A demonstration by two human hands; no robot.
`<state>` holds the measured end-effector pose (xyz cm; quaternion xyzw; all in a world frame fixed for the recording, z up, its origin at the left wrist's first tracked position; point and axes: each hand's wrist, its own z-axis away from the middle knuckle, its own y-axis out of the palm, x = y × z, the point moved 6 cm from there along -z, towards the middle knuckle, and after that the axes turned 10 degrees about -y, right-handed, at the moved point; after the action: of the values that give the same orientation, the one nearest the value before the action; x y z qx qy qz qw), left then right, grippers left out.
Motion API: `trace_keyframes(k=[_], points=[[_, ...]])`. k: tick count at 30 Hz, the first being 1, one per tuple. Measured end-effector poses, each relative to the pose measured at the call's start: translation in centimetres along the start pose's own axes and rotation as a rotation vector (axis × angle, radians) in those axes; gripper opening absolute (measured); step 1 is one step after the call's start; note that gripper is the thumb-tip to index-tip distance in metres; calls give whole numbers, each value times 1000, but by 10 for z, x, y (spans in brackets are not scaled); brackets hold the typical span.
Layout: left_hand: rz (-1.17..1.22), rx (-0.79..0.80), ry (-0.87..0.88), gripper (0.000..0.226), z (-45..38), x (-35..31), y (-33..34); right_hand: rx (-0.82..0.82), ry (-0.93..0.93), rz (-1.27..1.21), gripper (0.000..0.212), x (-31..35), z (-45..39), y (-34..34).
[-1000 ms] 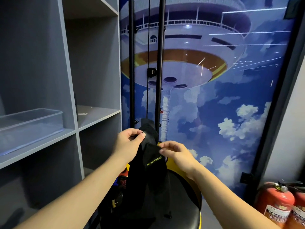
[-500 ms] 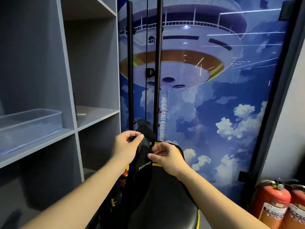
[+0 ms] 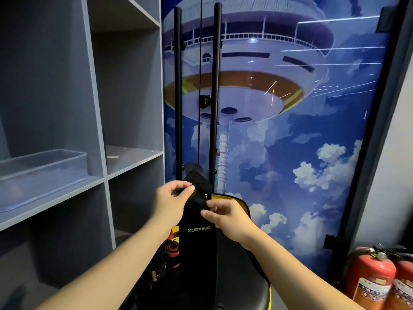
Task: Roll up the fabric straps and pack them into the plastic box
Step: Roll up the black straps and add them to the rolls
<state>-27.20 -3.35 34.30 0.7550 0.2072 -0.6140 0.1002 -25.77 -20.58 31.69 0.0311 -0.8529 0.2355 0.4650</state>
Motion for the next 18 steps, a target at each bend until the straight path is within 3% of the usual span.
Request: trace_keyframes(k=[4, 14, 18], points=[[56, 2, -46, 22, -5, 6, -5, -58, -1, -178, 20, -4, 0, -10], [264, -97, -133, 40, -13, -1, -22, -47, -44, -176, 20, 9, 8, -30], [221, 0, -153, 40, -9, 2, -16, -90, -49, -247, 20, 16, 7, -35]])
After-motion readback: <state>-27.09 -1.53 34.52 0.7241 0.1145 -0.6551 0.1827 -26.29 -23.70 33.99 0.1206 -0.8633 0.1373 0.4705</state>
